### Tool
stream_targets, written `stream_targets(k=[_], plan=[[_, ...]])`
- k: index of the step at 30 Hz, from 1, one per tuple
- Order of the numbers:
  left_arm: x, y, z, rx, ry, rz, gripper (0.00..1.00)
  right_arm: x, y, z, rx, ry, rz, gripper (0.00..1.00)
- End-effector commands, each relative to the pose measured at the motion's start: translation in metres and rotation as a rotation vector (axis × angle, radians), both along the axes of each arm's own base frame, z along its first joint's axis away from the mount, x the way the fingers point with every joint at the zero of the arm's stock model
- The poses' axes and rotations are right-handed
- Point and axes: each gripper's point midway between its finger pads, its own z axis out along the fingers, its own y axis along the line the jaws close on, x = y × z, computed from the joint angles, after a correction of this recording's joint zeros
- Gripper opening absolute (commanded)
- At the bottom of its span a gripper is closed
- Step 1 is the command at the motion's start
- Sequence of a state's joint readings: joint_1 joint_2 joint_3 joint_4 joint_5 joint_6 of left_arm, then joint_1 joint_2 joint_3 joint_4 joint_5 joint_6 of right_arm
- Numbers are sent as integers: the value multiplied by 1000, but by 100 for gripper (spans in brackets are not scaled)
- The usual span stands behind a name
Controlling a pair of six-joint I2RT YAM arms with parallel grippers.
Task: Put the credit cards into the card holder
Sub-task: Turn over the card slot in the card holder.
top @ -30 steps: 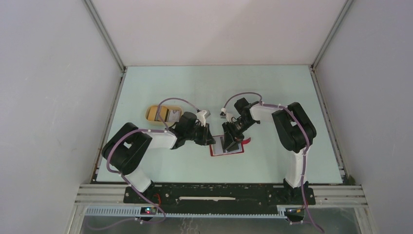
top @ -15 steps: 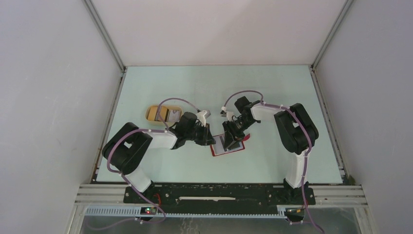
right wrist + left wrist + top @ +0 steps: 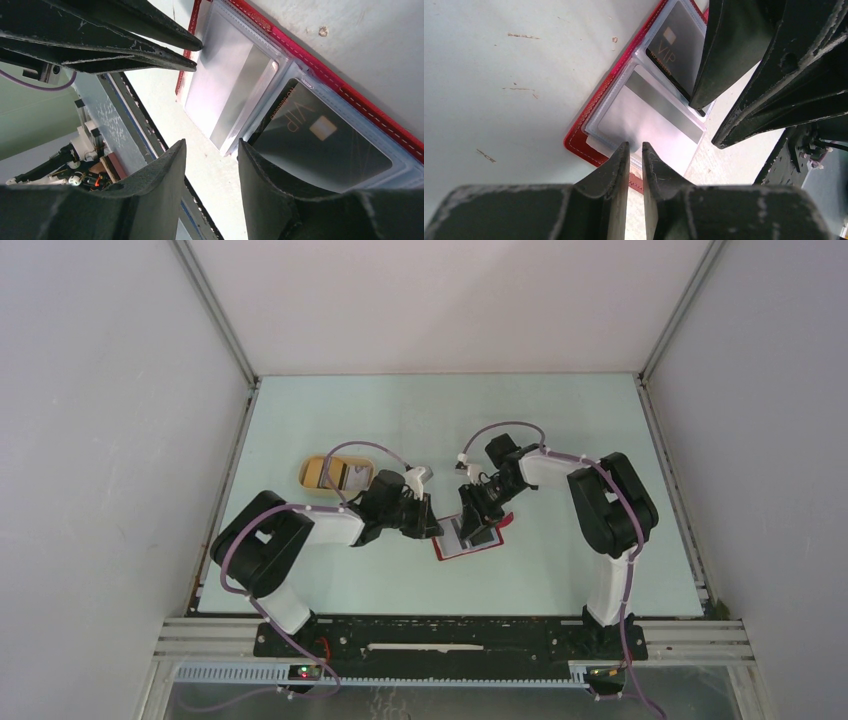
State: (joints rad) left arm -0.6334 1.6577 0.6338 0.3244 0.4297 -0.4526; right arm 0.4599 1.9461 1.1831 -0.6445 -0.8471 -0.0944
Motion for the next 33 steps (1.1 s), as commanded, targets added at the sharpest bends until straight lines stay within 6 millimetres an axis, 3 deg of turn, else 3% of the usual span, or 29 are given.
stream_targets(k=[1,8,15,20,24,30,33], plan=[[-23,12,-29,80,90,-9,21,10,5,18,43,-83,12,52],[-23,11,-29,80,90,-12,21,-3,14,11,69,-7,37,53],[-24,11,-29,77,90,-12,21,-10,22,26,159,26,62,51],[-24,11,-29,78,89,-10,21,-4,19,31,166,0,48,51],[-24,10,-29,75,90,-8,21,18,0,27,111,-64,-14,50],[-21,8,-23,60,79,-2,22,51,-44,19,6,-151,-116,51],[-21,8,-22,59,80,-3,22,59,-61,13,0,-129,-171,50]])
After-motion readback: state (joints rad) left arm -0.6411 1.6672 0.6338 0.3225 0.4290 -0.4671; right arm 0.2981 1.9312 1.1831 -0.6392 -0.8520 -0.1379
